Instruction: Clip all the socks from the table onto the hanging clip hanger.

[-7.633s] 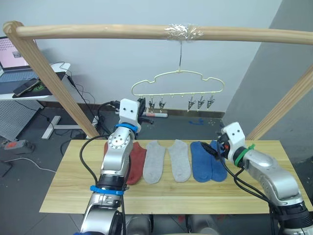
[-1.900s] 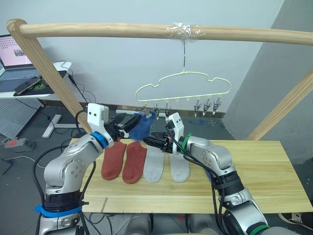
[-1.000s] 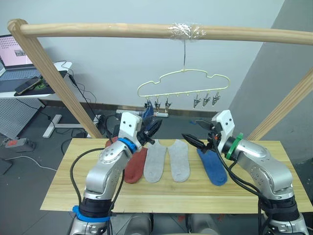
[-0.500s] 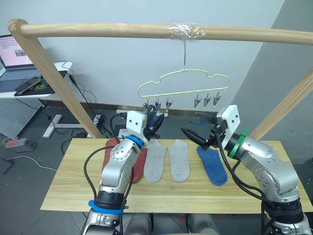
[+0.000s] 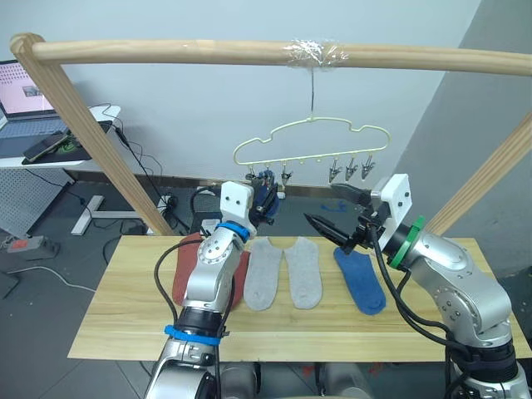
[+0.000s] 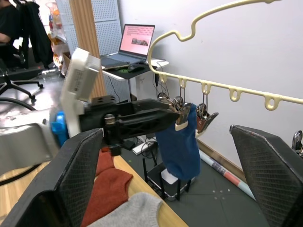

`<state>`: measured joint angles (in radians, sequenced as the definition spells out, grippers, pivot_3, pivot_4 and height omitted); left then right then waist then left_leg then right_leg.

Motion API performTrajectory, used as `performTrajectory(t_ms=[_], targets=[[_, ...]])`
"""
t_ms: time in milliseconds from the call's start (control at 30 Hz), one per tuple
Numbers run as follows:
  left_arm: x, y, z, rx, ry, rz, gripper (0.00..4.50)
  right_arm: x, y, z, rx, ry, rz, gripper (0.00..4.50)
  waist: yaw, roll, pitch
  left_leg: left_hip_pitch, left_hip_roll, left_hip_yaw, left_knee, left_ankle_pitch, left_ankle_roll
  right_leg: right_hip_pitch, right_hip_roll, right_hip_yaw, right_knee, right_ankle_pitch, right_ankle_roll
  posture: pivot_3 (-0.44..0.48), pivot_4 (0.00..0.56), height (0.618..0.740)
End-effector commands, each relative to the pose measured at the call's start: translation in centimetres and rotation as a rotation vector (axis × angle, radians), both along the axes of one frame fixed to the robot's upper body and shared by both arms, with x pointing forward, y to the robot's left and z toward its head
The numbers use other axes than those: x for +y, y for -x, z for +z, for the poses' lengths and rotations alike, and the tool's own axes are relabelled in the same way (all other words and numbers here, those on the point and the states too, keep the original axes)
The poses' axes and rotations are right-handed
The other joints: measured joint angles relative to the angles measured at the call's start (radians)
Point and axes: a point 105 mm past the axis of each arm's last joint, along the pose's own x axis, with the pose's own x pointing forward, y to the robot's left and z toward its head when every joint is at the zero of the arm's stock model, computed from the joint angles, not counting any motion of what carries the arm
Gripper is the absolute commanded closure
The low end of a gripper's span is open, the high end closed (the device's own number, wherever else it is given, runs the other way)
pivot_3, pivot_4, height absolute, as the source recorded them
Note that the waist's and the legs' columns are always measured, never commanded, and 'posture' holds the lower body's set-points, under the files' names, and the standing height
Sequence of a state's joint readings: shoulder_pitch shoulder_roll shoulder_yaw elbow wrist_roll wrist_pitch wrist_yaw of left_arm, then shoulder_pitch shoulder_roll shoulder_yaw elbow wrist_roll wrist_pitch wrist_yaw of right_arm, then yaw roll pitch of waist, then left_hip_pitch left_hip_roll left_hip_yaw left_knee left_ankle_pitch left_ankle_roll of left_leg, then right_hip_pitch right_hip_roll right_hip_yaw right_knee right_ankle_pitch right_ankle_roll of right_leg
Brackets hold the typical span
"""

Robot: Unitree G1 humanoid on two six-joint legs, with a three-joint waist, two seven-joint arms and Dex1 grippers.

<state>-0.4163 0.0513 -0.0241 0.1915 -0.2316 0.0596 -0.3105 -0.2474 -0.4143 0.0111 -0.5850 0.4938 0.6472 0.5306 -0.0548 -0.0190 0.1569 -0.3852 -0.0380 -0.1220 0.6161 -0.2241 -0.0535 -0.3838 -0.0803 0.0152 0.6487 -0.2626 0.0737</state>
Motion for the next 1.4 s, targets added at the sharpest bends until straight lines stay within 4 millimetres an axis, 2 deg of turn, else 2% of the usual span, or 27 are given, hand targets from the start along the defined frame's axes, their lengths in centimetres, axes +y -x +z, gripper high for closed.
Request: performTrajectory(t_ms=[33, 333, 800, 1400], targets=[[0.2, -0.6, 1.5, -0.062, 0.01, 0.015, 2.57, -0.1, 0.4, 1.3, -0.046, -0.019, -0.002, 0.0, -0.003, 0.0, 0.0, 0.0, 0.0, 0.0, 0.0, 0.0, 0.0, 0.0, 0.0, 0.0, 0.0, 0.0, 0.0, -0.163, 0.128, 0.74], [0.6, -1.3, 1.9, -0.081, 0.01, 0.043, 2.57, -0.5, 0.4, 1.1, -0.038, -0.022, -0.012, 0.0, -0.012, 0.0, 0.0, 0.0, 0.0, 0.0, 0.0, 0.0, 0.0, 0.0, 0.0, 0.0, 0.0, 0.0, 0.0, -0.171, 0.135, 0.74], [1.1, 0.6, 0.8, -0.049, 0.001, 0.032, 2.57, -0.7, 0.1, 1.1, -0.031, -0.039, -0.022, 0.0, -0.028, 0.0, 0.0, 0.0, 0.0, 0.0, 0.001, 0.0, 0.0, 0.0, 0.0, 0.0, 0.001, 0.0, 0.0, -0.164, 0.141, 0.74], [2.1, -1.1, 1.6, -0.074, -0.004, 0.087, 2.57, -0.6, 0.1, 1.7, -0.038, -0.032, -0.021, 0.0, -0.028, 0.0, 0.0, 0.0, 0.0, -0.001, 0.007, 0.0, 0.001, 0.004, 0.0, -0.001, 0.001, -0.001, 0.006, -0.164, 0.141, 0.74]])
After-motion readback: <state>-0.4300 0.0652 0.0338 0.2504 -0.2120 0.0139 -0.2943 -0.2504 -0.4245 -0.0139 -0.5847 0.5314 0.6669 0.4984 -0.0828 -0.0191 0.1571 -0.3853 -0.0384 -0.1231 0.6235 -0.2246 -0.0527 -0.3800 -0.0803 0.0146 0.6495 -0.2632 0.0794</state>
